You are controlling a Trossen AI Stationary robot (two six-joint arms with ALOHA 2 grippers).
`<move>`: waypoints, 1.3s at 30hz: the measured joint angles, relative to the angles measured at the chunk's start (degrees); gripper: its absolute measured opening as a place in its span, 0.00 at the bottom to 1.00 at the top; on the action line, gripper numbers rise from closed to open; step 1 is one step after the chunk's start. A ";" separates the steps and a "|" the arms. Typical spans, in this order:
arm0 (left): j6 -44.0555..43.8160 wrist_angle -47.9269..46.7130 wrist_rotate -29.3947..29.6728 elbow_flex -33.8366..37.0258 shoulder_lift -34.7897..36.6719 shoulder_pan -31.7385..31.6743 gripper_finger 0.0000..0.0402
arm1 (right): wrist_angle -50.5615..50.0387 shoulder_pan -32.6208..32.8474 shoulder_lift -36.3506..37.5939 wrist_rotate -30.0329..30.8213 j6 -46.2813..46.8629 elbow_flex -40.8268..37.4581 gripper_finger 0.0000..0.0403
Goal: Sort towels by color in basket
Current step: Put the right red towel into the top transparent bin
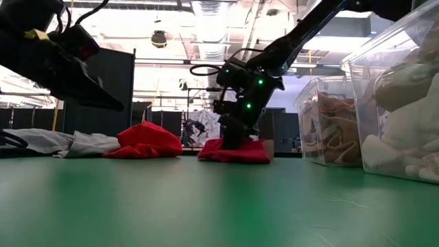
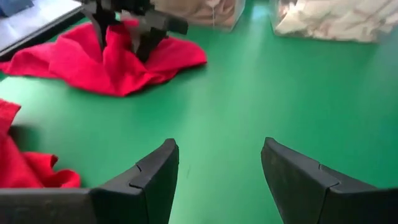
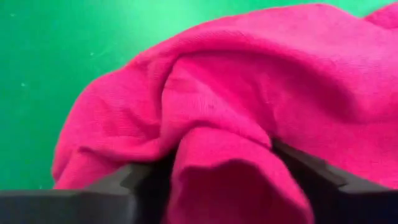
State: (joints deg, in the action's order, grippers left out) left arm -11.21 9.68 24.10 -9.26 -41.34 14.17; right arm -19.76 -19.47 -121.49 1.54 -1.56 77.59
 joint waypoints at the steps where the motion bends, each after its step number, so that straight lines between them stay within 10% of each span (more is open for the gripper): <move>1: -0.01 0.64 0.00 0.00 0.00 0.02 0.54 | 0.04 0.21 -0.12 -0.09 0.01 0.01 0.67; 10: 3.88 5.48 0.18 0.02 0.00 0.02 0.54 | -0.93 2.91 1.78 -1.84 0.47 -0.26 0.11; 21: 4.55 8.05 1.92 0.02 0.00 0.15 0.54 | -6.66 7.89 13.95 -0.85 5.14 -0.60 0.11; 39: 2.93 3.45 1.88 0.04 0.00 0.59 0.54 | -30.98 17.10 41.18 29.81 16.59 -0.49 0.11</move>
State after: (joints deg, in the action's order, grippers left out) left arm -8.27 13.13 25.98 -9.21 -41.34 14.76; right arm -50.75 -2.37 -80.30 31.35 15.03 77.10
